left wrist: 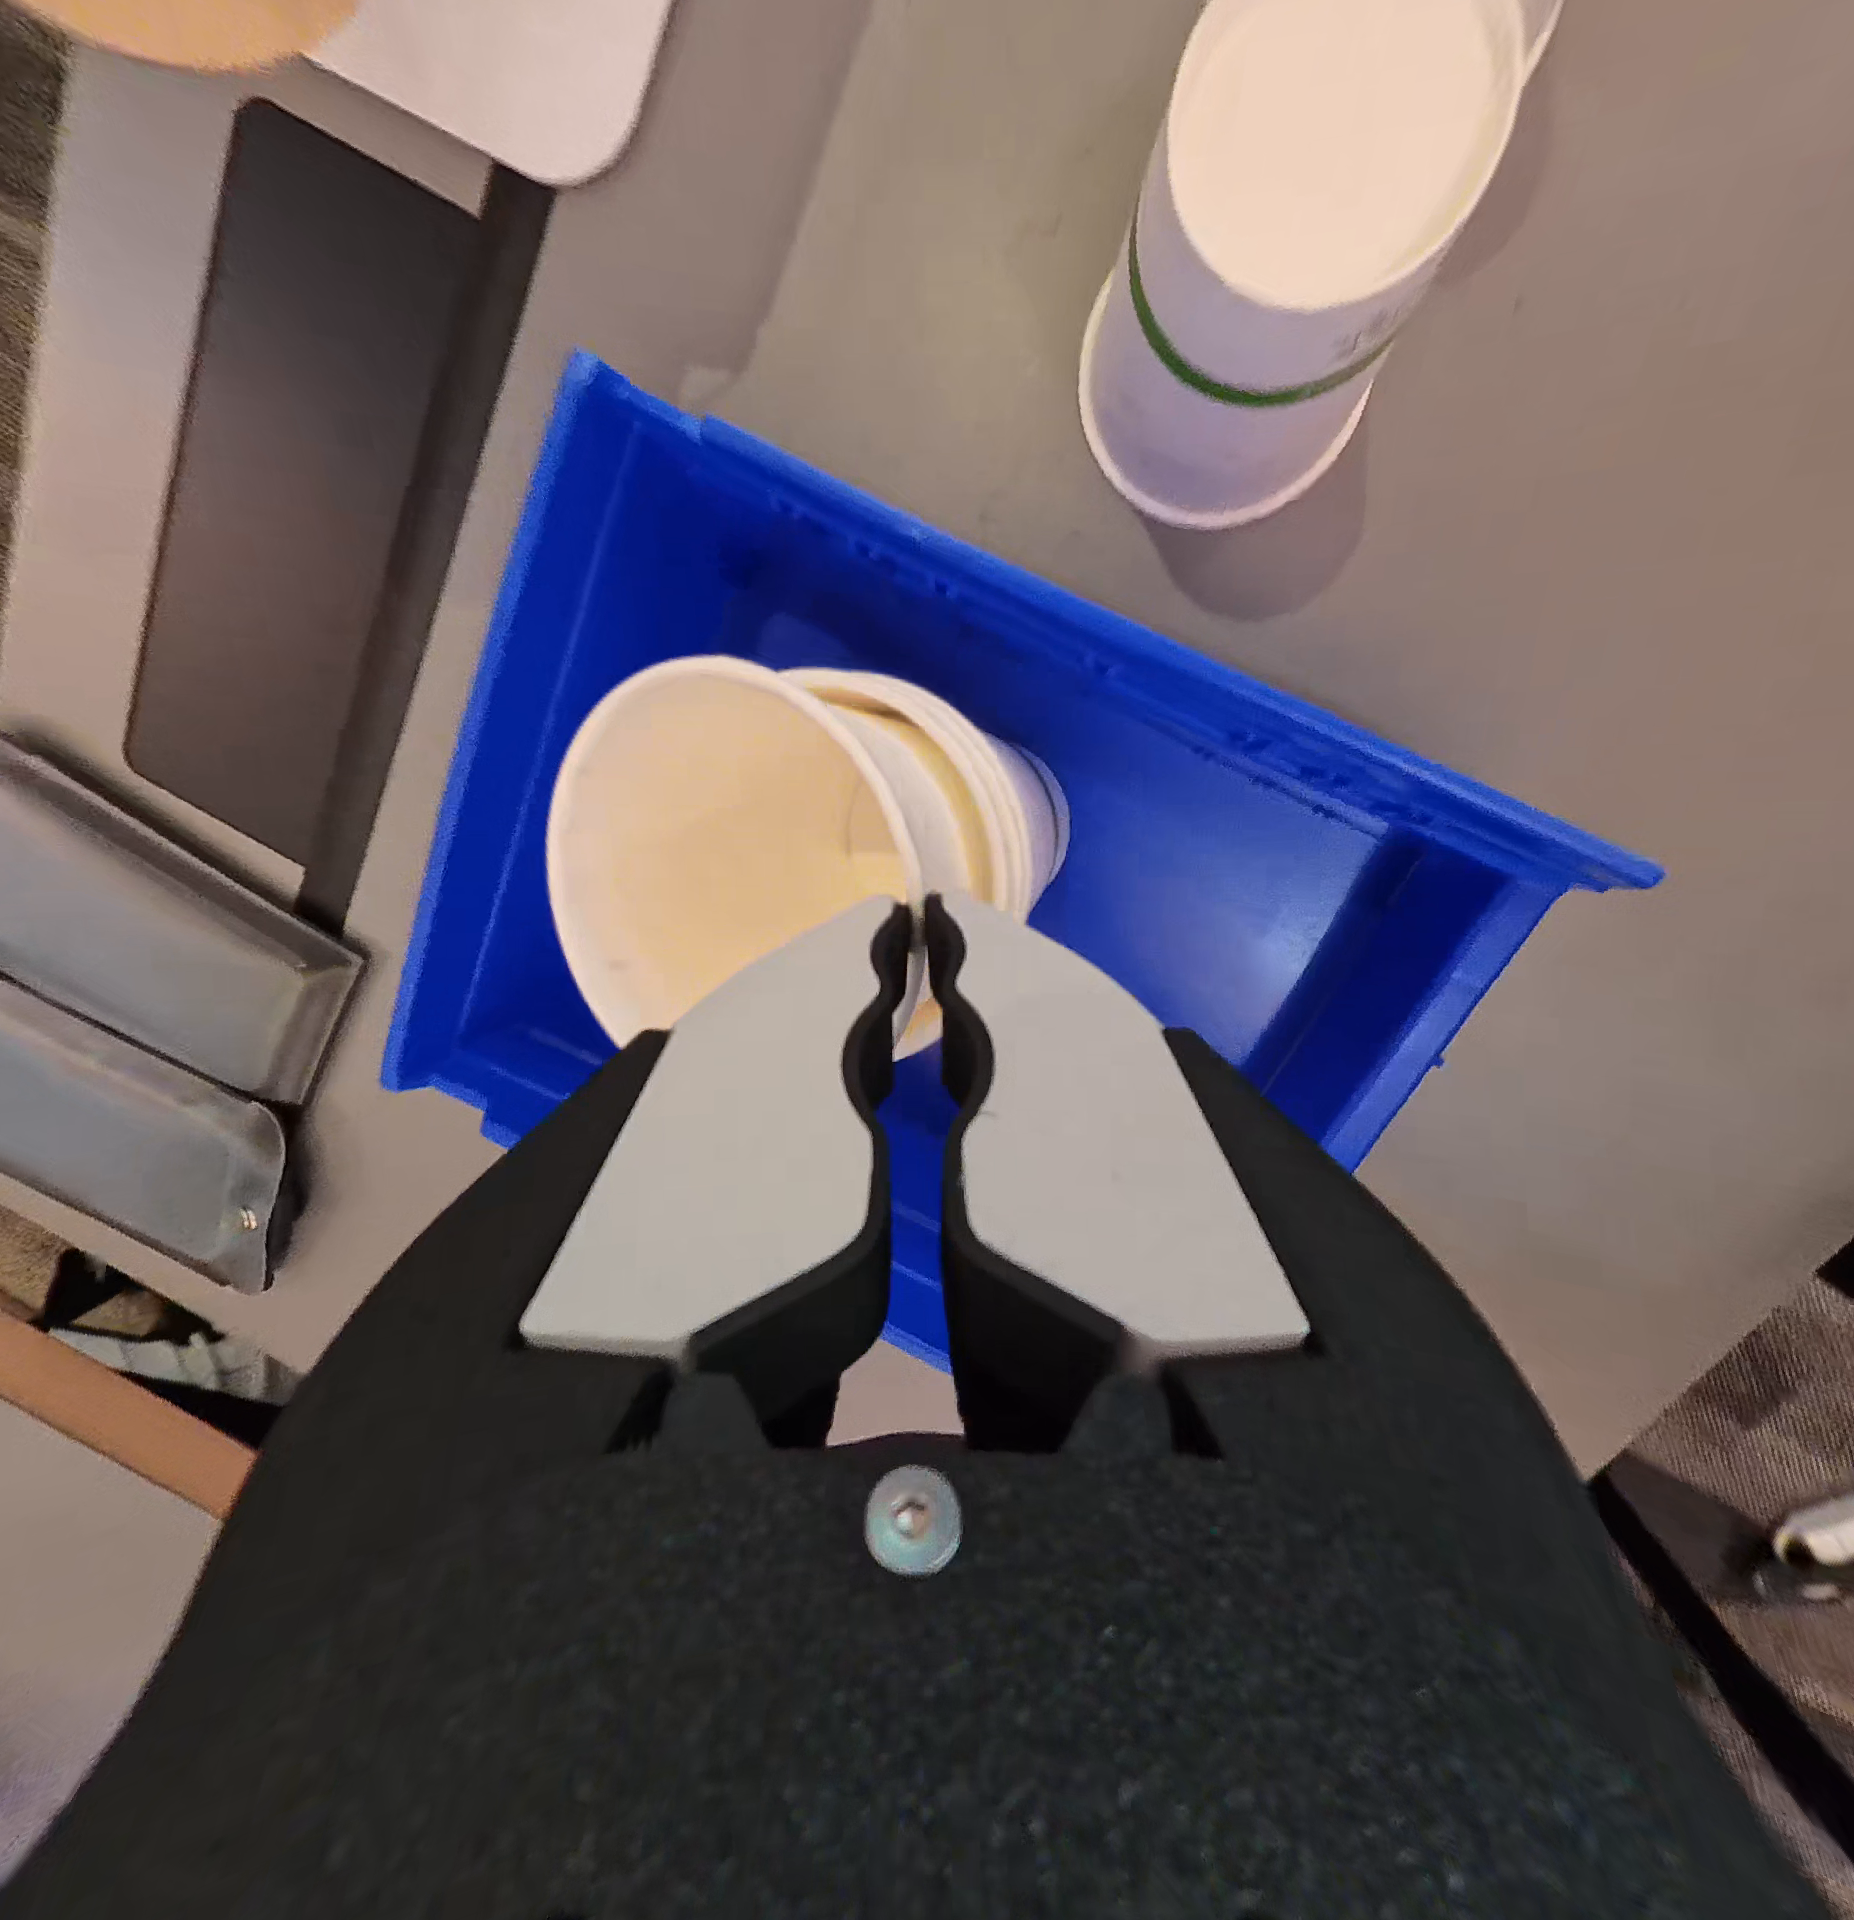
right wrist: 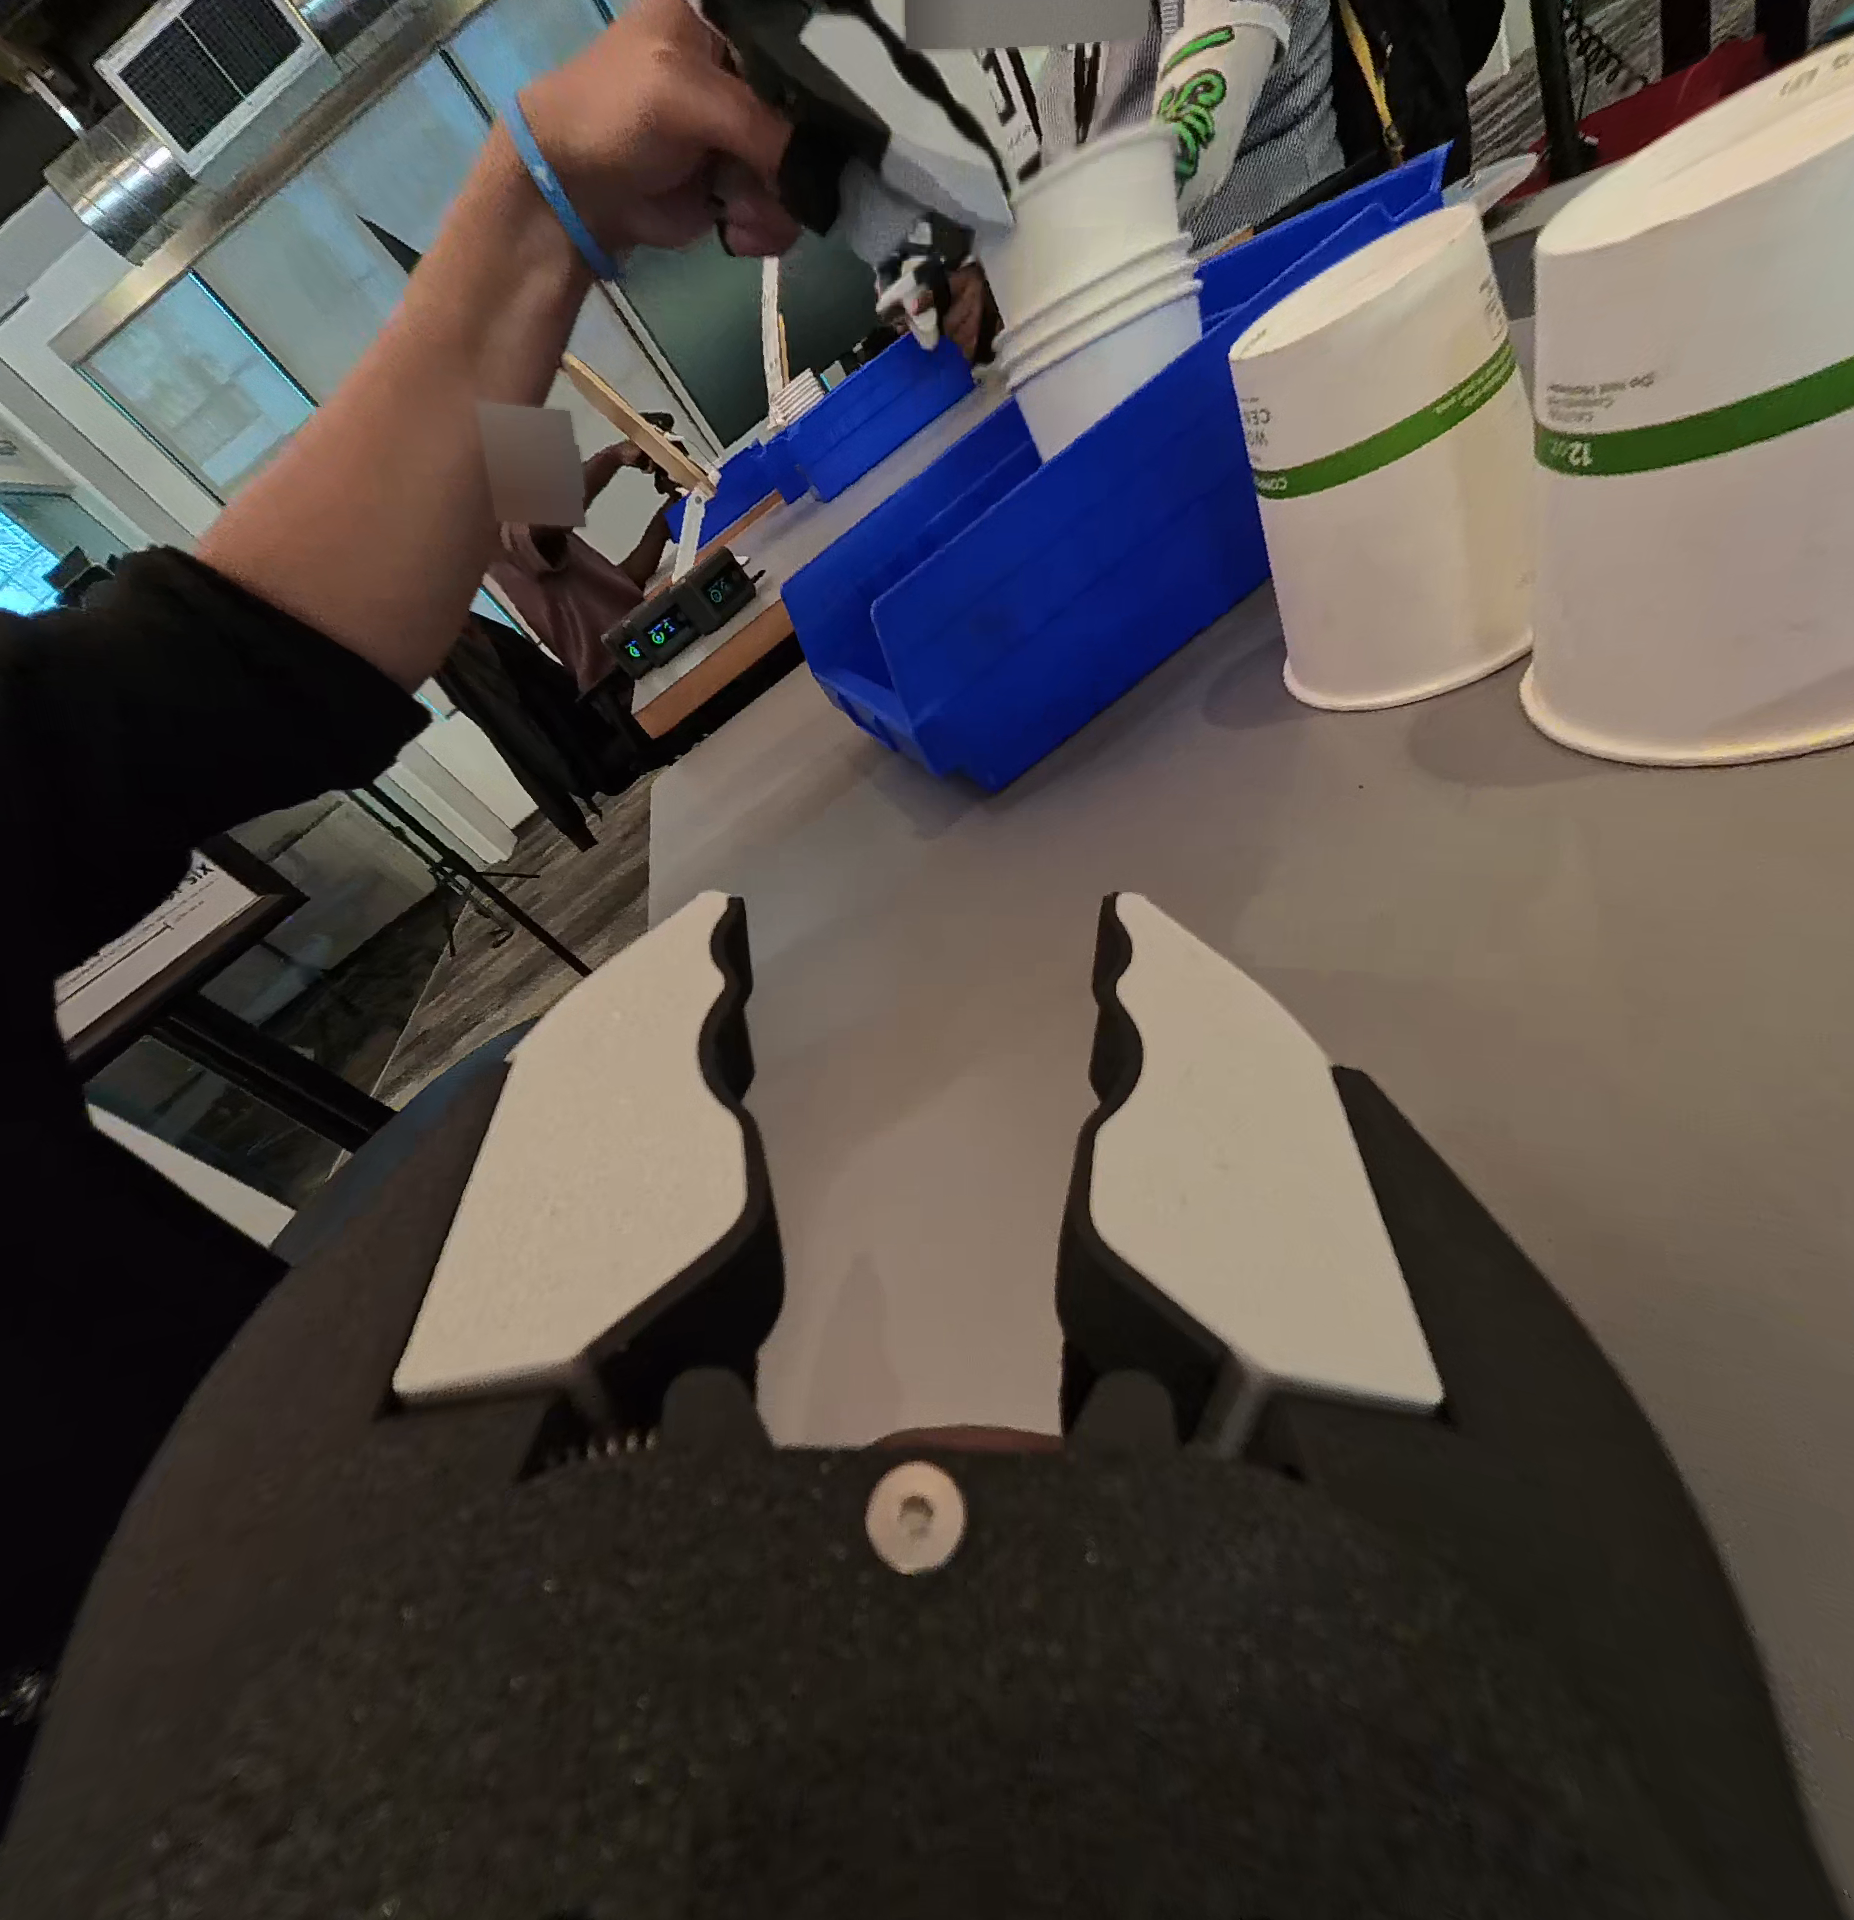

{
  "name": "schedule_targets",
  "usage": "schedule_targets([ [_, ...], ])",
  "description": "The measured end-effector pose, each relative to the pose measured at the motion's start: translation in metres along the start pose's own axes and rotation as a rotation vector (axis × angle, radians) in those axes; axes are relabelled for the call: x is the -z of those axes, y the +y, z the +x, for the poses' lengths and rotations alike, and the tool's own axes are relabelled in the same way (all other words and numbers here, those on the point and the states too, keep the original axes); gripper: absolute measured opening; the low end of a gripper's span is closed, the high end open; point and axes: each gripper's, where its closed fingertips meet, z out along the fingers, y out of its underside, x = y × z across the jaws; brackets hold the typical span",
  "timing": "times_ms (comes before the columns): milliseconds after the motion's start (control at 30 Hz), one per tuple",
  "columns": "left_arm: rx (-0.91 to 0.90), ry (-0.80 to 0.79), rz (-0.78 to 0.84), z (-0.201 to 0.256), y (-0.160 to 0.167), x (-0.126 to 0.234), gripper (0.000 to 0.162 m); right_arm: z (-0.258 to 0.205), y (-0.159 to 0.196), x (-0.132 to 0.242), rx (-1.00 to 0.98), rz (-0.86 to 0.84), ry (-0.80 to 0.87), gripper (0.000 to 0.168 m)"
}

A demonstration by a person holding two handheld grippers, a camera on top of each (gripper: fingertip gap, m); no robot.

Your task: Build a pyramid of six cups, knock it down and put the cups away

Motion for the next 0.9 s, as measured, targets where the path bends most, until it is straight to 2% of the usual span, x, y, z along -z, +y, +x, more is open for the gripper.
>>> schedule_targets([
  [100, 0.013, -0.020, 0.071, 0.001, -0.005, 0.019, 0.002, 0.003, 0.002, -0.007, -0.048, 0.010, -0.019, 0.064],
  [233, 0.051, -0.078, 0.251, 0.003, -0.027, 0.059, 0.003, -0.005, -0.018, -0.021, -0.105, 0.095, -0.100, 0.067],
  [400, 0.109, -0.056, 0.591, 0.035, -0.079, 0.125, 0.002, -0.010, -0.070, -0.053, -0.170, 0.252, -0.201, 0.085],
  [533, 0.064, 0.033, 0.776, 0.090, -0.123, 0.154, 0.002, -0.014, -0.122, -0.074, -0.297, 0.410, -0.307, 0.097],
  [667, -0.014, 0.103, 0.861, 0.142, -0.155, 0.157, 0.002, -0.032, -0.162, -0.067, -0.373, 0.545, -0.446, 0.103],
  [767, -0.037, 0.178, 0.899, 0.171, -0.169, 0.147, 0.002, -0.035, -0.170, -0.061, -0.359, 0.566, -0.449, 0.102],
  [833, -0.027, 0.219, 0.911, 0.184, -0.174, 0.137, 0.002, -0.038, -0.170, -0.052, -0.358, 0.588, -0.482, 0.089],
  [900, -0.027, 0.275, 0.936, 0.196, -0.176, 0.129, 0.002, -0.030, -0.169, -0.044, -0.346, 0.620, -0.432, 0.084],
])
